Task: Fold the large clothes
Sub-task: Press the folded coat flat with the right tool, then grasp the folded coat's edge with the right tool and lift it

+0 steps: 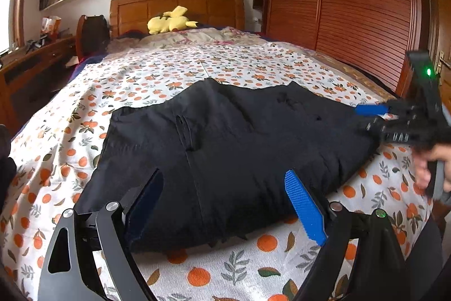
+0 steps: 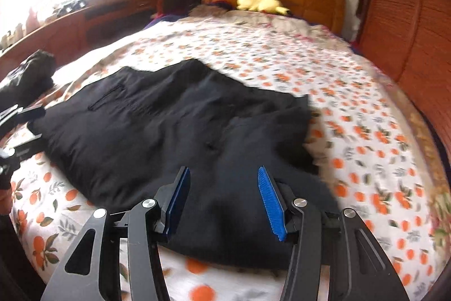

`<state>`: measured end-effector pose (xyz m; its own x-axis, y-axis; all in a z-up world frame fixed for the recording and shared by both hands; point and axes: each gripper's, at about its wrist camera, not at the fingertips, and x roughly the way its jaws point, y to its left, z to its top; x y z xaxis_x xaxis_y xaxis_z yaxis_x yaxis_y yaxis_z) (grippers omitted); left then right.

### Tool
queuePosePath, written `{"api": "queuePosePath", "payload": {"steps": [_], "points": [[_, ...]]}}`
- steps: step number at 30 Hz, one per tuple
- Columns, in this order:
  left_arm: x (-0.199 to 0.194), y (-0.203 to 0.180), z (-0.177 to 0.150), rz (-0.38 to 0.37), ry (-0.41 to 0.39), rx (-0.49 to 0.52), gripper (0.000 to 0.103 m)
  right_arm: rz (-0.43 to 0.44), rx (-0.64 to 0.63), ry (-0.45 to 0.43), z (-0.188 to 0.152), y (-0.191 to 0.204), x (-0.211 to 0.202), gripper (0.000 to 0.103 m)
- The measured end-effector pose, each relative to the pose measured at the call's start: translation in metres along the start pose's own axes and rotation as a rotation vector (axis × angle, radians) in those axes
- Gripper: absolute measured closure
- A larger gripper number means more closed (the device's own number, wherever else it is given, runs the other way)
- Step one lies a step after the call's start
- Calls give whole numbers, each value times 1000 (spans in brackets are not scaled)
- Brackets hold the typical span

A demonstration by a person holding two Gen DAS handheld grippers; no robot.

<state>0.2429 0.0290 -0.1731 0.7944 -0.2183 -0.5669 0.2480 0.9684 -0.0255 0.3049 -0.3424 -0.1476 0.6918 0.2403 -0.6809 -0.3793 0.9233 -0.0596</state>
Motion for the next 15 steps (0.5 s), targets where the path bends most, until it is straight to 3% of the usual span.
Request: {"api": "queuePosePath", "payload": {"steps": [2,5,11,13,15], "points": [[-1,-1,1,-7,-3,-1,14,-20,33,22,-3,-15,3,55],[-3,-1,1,-14,-11,-6,14,-5,78,125,-19,-31,30,55],[0,-9,2,-22,-10,2,14,-19,109,111,-30,-31,27,53],[1,-12,2,-22,-11,9,14,-41,109,86,-27,-31,17,45],[4,-13,2,-31,-8,7,14,-71,118,47,-25,-35,5,28]]}}
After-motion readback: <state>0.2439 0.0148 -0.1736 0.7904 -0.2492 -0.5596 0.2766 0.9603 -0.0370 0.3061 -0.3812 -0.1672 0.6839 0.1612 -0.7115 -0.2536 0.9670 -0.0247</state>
